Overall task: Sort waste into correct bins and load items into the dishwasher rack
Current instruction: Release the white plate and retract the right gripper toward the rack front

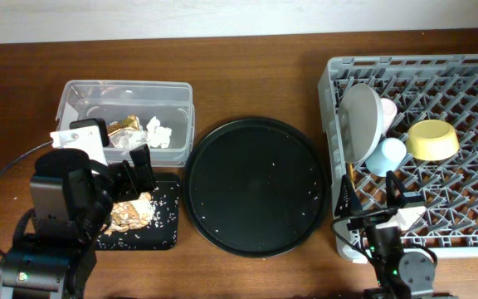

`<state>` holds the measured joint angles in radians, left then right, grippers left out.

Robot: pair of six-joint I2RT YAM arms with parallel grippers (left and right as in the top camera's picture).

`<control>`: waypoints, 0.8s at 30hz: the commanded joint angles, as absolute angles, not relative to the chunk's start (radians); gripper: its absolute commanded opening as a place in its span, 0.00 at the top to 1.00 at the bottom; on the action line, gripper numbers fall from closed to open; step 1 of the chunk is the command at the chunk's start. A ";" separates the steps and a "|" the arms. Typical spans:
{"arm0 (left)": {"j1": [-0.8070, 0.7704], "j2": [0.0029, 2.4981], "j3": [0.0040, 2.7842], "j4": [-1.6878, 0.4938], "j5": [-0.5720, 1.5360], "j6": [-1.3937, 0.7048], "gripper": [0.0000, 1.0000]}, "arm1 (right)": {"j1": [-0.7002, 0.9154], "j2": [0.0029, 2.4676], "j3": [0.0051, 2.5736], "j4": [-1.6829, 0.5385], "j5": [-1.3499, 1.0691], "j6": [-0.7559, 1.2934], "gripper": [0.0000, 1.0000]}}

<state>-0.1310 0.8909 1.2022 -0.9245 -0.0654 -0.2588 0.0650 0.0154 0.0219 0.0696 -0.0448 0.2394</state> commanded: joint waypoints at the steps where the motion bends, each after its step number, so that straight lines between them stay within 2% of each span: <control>1: -0.126 0.887 1.213 -0.923 -0.079 -0.268 0.01 | 0.066 0.004 0.006 0.002 -0.033 0.237 0.02; 3: -0.126 0.887 1.213 -0.923 -0.079 -0.269 0.01 | 0.066 0.004 0.006 -0.073 -0.048 0.176 0.02; 9: -0.126 0.887 1.213 -0.923 -0.079 -0.269 0.01 | 0.073 0.004 0.006 -0.072 -0.077 0.002 0.02; 24: -0.126 0.887 1.213 -0.923 -0.080 -0.268 0.01 | 0.071 0.004 0.006 -0.072 -0.071 0.004 0.02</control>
<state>-0.1310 0.8909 1.2022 -0.9245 -0.0654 -0.2588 0.0669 0.0139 0.0113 -0.0704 -0.0574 0.0135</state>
